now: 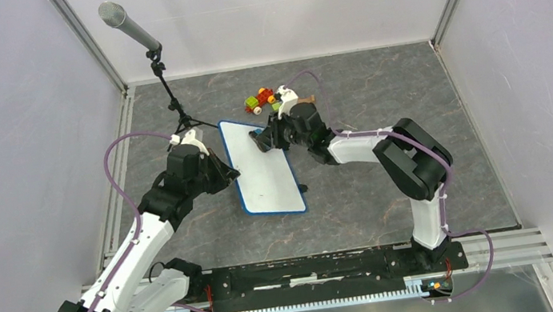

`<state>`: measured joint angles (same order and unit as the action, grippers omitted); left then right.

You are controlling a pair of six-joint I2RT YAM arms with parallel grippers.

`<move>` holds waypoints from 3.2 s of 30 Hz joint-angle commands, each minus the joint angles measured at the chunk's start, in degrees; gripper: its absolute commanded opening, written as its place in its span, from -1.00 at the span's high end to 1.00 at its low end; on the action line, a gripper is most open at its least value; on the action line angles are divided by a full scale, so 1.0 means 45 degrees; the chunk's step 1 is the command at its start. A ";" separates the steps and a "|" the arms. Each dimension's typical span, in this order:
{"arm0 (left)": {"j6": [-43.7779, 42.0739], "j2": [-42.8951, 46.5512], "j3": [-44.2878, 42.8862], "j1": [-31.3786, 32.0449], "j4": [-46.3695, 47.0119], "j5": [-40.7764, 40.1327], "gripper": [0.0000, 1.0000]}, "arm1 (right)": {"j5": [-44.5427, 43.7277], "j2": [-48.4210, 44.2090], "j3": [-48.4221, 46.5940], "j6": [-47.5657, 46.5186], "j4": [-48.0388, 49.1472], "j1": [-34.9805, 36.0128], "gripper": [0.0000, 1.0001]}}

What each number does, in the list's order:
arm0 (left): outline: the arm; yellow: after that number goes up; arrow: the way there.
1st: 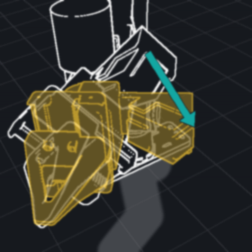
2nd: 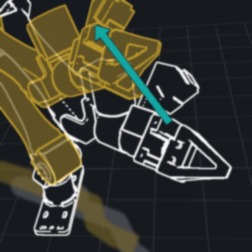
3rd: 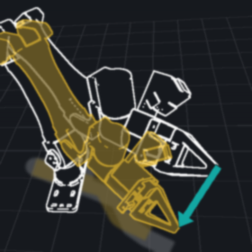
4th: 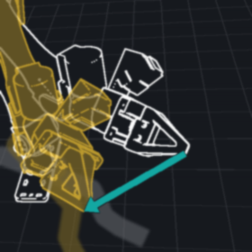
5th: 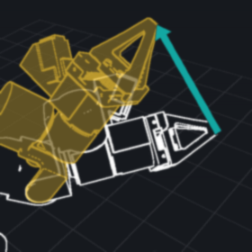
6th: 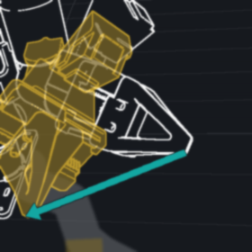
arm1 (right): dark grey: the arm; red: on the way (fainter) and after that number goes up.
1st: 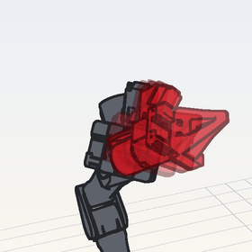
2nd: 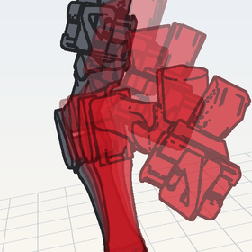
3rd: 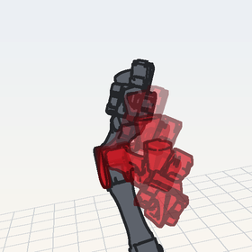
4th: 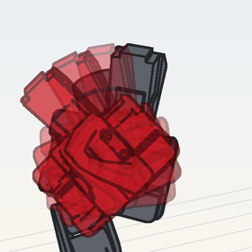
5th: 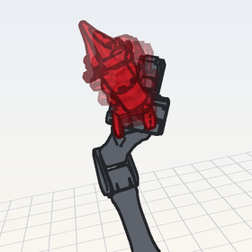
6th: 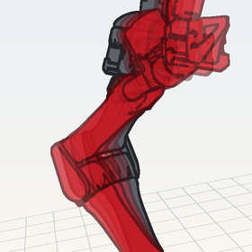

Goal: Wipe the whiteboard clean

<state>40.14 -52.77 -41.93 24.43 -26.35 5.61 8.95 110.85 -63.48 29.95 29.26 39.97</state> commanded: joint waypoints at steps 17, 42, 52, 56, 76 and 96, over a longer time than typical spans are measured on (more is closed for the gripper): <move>-0.0962 -0.0516 0.0348 0.0339 -0.0222 0.1880 0.95 | 0.1470 -0.0239 0.1444 -0.0030 0.0256 -0.0172 0.48; -0.0651 -0.0423 0.0525 0.0315 0.0147 0.1840 0.95 | -0.0143 -0.4134 0.4215 -0.3018 -0.0515 0.3579 0.48; -0.0560 -0.0340 0.0570 0.0316 0.0070 0.1825 0.96 | 0.0487 -0.4110 0.4166 -0.4231 -0.0458 0.4137 0.48; -0.0479 -0.0343 0.0624 0.0314 0.0112 0.1832 0.96 | 0.0506 -0.4127 0.4052 -0.4508 -0.0389 0.4497 0.48; -0.0423 -0.0205 0.0547 0.0315 -0.0041 0.1806 0.95 | 0.2979 -0.5208 0.4540 -0.7236 -0.1177 0.5480 0.47; -0.0619 -0.0256 0.0297 0.0315 -0.0326 0.1750 0.96 | 0.1140 -0.6499 0.7466 -0.5975 0.0745 0.3887 0.49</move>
<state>40.14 -52.73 -41.19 24.10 -25.87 7.20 16.14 80.58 -33.39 -3.22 34.28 61.73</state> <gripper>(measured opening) 0.105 0.261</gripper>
